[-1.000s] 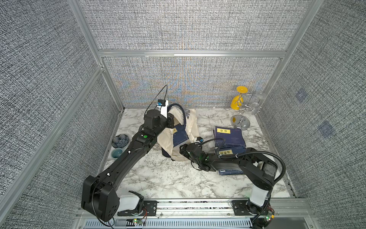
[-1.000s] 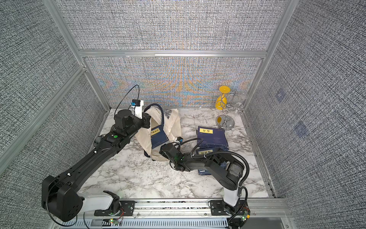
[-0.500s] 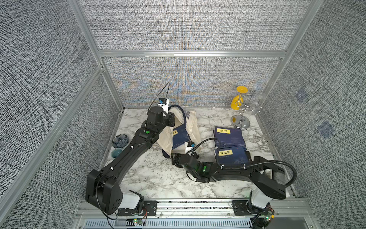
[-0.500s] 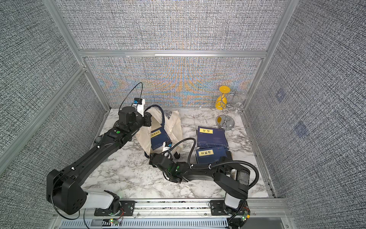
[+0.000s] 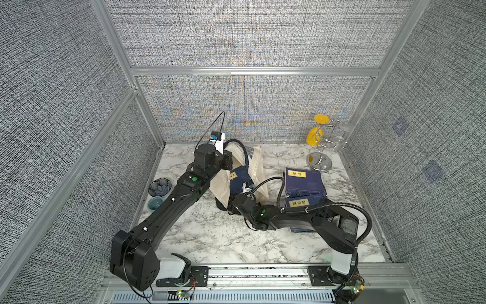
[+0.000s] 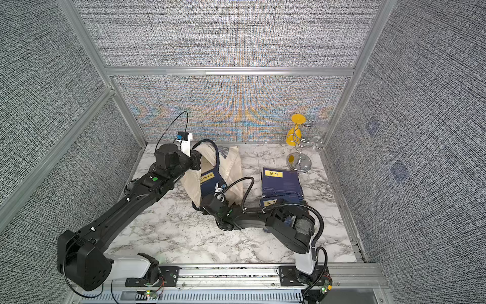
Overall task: Take out the books from the canvas bag
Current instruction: Pick up the book from the canvas bag.
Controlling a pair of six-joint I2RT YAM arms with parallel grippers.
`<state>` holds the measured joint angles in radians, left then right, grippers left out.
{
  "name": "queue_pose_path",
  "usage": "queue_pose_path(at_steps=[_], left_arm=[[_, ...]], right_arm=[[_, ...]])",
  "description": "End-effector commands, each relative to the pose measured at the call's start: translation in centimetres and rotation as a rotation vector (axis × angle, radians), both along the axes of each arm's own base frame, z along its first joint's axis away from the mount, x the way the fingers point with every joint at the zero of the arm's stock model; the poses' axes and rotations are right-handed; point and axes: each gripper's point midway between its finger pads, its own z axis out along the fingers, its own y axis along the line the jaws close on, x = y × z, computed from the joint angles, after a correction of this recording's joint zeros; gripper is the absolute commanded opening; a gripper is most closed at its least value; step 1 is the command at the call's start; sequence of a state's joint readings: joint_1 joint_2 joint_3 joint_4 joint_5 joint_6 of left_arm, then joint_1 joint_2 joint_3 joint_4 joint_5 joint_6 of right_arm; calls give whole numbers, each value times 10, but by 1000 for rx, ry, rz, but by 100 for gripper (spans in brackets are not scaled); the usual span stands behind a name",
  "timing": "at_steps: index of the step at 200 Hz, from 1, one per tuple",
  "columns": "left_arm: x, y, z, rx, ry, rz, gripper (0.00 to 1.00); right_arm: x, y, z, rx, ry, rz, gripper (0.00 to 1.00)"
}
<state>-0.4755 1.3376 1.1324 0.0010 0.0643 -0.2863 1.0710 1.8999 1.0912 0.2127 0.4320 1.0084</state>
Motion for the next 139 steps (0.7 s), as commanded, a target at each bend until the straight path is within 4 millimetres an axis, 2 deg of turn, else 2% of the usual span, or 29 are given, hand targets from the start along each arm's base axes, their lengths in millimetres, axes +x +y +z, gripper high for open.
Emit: queue_pose_path(at_steps=[1, 22, 52, 86, 99, 104, 139], left_arm=[[-3, -8, 36, -67, -128, -48, 0], [-10, -12, 42, -82, -162, -83, 0], [-19, -13, 52, -95, -217, -108, 0], [-30, -16, 62, -126, -276, -153, 0], [-34, -19, 64, -132, -287, -174, 0], [-36, -20, 66, -134, -293, -185, 0], [-42, -30, 64, -126, -294, -239, 0]], right_arm=[[9, -3, 2, -4, -23, -21, 84], [18, -7, 3, 19, -22, -39, 86], [30, -26, -8, 76, 24, -123, 87], [45, -28, -13, 197, 28, -136, 87], [53, -24, -5, 251, 9, -131, 87], [53, -32, -15, 251, 19, -140, 87], [67, -32, -5, 334, -32, -101, 86]])
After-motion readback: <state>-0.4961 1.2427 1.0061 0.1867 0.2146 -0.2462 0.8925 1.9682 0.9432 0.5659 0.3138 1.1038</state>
